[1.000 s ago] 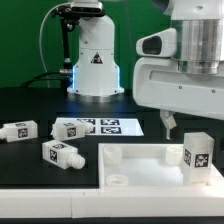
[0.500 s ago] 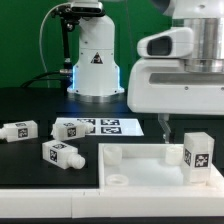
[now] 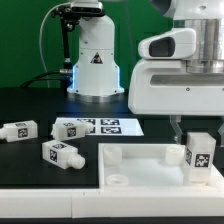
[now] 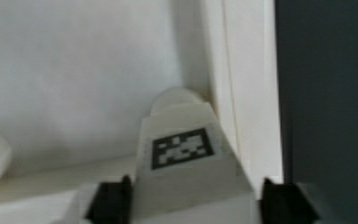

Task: Assemble square table

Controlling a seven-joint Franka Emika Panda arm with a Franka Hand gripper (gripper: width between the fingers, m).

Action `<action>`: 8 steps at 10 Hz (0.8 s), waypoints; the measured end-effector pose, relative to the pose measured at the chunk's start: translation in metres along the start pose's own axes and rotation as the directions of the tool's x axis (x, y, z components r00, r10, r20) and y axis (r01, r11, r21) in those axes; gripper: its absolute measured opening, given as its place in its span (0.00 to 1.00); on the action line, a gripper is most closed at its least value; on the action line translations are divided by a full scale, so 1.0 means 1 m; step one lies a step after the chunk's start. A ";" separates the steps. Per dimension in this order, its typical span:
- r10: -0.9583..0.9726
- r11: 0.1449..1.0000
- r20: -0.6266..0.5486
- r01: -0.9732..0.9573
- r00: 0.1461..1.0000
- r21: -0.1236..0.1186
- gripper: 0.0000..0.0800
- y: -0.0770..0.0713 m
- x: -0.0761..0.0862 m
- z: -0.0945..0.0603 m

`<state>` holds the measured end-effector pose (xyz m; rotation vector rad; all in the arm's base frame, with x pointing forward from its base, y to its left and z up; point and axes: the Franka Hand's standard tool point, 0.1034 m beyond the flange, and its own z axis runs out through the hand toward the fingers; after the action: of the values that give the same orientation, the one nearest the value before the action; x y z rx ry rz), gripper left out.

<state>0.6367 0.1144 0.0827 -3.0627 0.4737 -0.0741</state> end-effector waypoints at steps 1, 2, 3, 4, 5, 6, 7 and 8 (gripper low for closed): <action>0.066 0.998 0.000 -0.066 0.998 0.000 0.36 0.000 0.000 0.000; 0.138 0.990 -0.004 -0.138 0.990 0.002 0.36 -0.001 0.000 0.000; 0.287 0.958 -0.025 -0.286 0.958 0.009 0.36 -0.002 -0.001 0.001; 0.427 0.904 -0.028 -0.427 0.904 0.008 0.36 -0.003 -0.002 0.001; 0.544 0.839 -0.025 -0.544 0.839 0.010 0.36 -0.003 -0.001 0.001; 0.687 0.726 0.006 -0.687 0.727 0.033 0.36 0.000 0.002 0.001; 0.804 0.592 0.027 -0.804 0.593 0.050 0.36 0.000 0.002 0.002; 0.914 0.398 0.048 -0.913 0.403 0.088 0.36 -0.004 -0.001 0.003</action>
Offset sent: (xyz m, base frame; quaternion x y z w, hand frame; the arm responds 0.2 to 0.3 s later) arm -0.0047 0.0012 0.0006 -0.0313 0.0371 0.3188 0.9466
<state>0.6372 0.1185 0.0801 -2.2184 1.9932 -0.0606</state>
